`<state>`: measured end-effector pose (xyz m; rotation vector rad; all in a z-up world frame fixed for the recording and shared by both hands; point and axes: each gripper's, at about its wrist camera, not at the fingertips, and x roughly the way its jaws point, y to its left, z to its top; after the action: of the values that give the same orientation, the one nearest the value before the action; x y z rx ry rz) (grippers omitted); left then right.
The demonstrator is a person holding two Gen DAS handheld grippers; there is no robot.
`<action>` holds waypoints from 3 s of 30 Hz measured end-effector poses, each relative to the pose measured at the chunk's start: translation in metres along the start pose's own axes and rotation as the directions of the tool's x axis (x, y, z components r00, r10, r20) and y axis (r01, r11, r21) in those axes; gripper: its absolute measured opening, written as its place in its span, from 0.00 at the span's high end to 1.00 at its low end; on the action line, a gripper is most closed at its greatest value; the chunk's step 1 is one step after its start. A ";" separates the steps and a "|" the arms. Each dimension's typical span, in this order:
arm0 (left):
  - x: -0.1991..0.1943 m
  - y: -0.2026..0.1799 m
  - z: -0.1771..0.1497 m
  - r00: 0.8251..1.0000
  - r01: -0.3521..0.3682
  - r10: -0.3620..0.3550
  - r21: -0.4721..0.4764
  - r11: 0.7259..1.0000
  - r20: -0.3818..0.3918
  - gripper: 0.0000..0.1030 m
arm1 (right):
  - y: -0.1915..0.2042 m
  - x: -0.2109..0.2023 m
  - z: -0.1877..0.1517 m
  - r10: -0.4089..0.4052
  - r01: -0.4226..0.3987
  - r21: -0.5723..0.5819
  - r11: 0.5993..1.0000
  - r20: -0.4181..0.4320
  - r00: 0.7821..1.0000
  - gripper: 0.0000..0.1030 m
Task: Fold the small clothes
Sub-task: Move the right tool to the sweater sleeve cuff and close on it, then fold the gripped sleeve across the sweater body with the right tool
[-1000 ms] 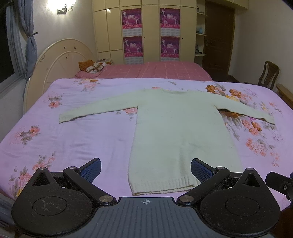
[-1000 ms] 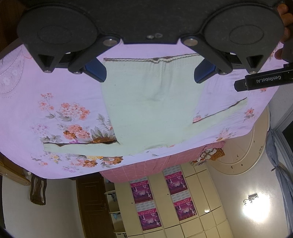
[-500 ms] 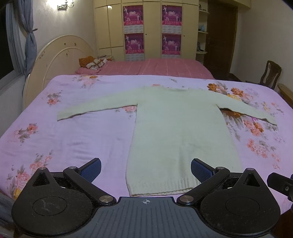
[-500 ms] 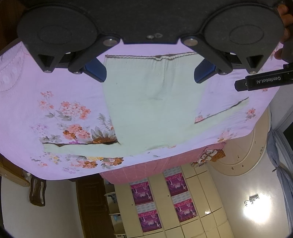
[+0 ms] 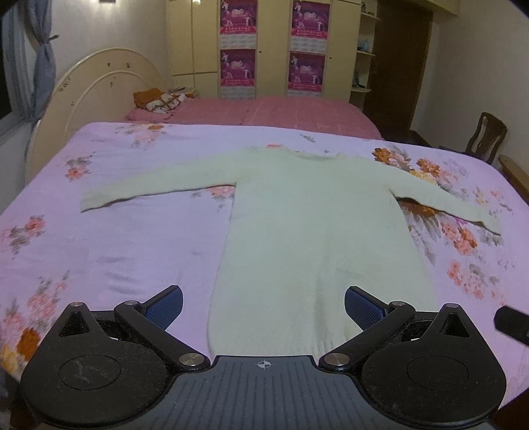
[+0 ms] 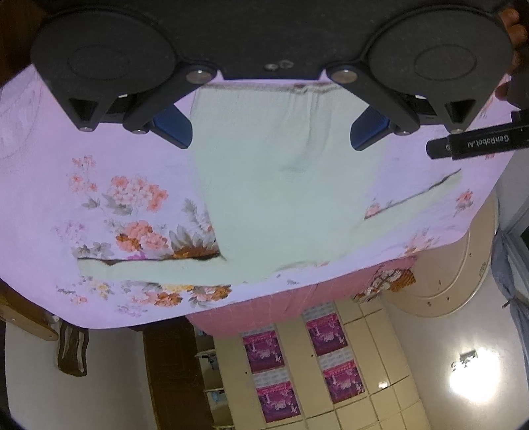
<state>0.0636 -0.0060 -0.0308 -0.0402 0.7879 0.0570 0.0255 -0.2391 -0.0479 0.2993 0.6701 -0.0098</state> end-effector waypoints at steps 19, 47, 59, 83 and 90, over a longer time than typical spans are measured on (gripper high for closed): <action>0.158 -0.044 0.075 0.998 -0.022 0.022 0.008 1.000 -0.058 0.00 | -0.063 0.126 0.075 -0.117 0.116 0.081 0.990 0.006 0.993 0.03; 0.330 -0.103 0.136 0.985 -0.122 0.124 0.022 0.992 -0.121 0.00 | -0.239 0.297 0.154 -0.332 0.345 0.270 0.899 -0.097 0.938 0.08; 0.360 -0.098 0.148 0.984 -0.131 0.136 0.044 0.990 -0.114 0.00 | -0.290 0.317 0.167 -0.366 0.366 0.404 0.838 -0.083 0.927 0.48; 0.347 -0.027 0.163 0.992 -0.113 0.108 -0.072 0.991 -0.068 0.00 | -0.137 0.332 0.227 -0.040 0.031 0.051 0.998 0.183 0.982 0.96; 0.343 0.019 0.169 0.996 -0.069 0.060 -0.155 0.986 -0.058 0.00 | 0.021 0.396 0.184 0.176 -0.175 -0.321 0.931 -0.028 0.984 0.95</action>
<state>0.4235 0.0349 -0.1549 -0.1658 0.8369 0.1801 0.4513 -0.2354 -0.1486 0.0422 0.6304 0.2693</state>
